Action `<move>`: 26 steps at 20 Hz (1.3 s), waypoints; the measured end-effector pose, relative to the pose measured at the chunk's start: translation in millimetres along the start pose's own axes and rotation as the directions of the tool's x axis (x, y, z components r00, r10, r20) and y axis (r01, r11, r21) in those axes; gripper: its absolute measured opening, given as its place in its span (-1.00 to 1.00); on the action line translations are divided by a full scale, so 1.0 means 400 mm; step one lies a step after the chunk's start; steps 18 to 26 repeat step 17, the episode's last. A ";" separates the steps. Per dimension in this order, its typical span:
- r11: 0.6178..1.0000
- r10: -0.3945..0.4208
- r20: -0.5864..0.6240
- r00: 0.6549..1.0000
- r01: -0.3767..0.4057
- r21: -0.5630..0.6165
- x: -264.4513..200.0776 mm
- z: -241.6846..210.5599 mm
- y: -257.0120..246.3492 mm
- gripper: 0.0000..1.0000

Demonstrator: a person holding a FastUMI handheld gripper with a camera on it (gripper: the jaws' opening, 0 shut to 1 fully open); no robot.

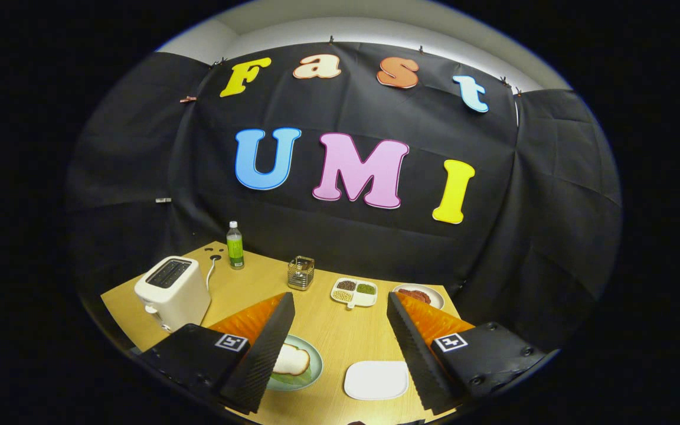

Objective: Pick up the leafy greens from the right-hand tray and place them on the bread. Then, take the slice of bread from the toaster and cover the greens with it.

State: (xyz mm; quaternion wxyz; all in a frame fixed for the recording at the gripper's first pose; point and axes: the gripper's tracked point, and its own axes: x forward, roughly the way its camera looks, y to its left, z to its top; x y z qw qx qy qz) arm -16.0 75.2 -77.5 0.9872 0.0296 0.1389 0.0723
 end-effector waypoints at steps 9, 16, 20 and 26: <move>0.999 -0.047 -0.004 0.999 0.047 -0.013 -0.104 -0.023 -0.032 0.96; 0.999 -0.051 -0.001 0.999 0.051 -0.020 -0.115 -0.017 -0.026 0.97; 0.999 -0.047 -0.002 0.999 0.047 -0.020 -0.114 -0.014 -0.021 0.96; 0.999 -0.047 -0.002 0.999 0.047 -0.020 -0.114 -0.014 -0.021 0.96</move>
